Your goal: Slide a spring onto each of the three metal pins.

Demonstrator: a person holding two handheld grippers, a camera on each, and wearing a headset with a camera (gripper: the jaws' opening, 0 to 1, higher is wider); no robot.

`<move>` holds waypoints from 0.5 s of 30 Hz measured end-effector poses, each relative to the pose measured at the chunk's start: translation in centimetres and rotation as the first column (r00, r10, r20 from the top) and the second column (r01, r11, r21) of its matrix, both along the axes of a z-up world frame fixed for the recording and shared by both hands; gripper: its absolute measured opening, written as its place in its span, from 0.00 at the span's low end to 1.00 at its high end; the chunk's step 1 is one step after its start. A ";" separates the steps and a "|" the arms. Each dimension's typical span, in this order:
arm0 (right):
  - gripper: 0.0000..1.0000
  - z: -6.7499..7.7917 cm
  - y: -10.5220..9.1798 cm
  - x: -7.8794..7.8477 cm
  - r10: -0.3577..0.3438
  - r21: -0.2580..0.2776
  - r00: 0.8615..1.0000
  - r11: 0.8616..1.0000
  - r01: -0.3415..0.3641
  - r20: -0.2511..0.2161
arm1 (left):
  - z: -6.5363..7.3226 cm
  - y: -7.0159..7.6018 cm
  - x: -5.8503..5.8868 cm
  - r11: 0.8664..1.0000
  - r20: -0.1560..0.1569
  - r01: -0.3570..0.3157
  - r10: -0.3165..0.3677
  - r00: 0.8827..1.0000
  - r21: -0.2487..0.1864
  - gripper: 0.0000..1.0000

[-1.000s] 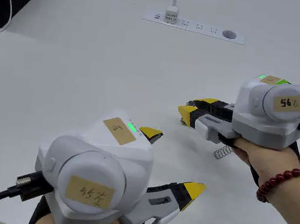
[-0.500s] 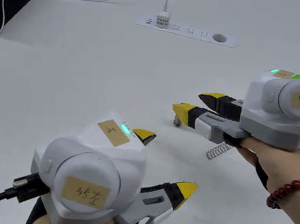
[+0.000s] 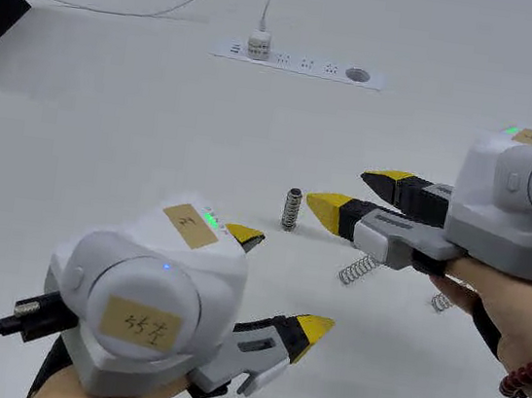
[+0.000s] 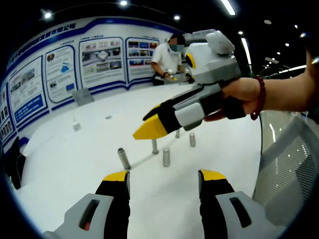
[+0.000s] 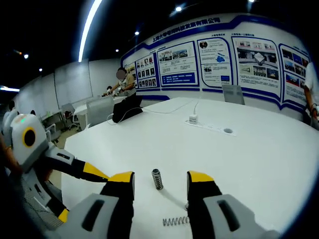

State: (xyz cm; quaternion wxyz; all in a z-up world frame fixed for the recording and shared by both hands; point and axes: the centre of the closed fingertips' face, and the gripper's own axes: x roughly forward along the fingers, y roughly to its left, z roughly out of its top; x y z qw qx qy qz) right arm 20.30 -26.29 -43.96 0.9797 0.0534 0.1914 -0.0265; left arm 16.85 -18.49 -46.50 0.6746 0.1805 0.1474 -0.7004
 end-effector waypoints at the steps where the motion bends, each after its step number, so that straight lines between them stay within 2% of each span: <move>1: 0.44 0.0 -0.1 -0.3 -0.004 -0.001 1.000 1.000 0.004 -0.001 | 0.0 -0.1 0.0 1.000 0.001 0.004 -0.004 1.000 0.000 0.56; 12: 0.49 0.2 -1.0 -3.2 -0.046 0.007 0.999 0.999 0.046 -0.010 | -0.8 -1.7 0.2 0.999 0.019 0.043 -0.043 0.999 0.022 0.54; 15: 0.49 0.3 -1.3 -4.0 -0.062 0.013 0.998 0.998 0.062 -0.015 | -1.1 -2.1 0.4 0.999 0.008 0.044 -0.044 0.999 0.027 0.53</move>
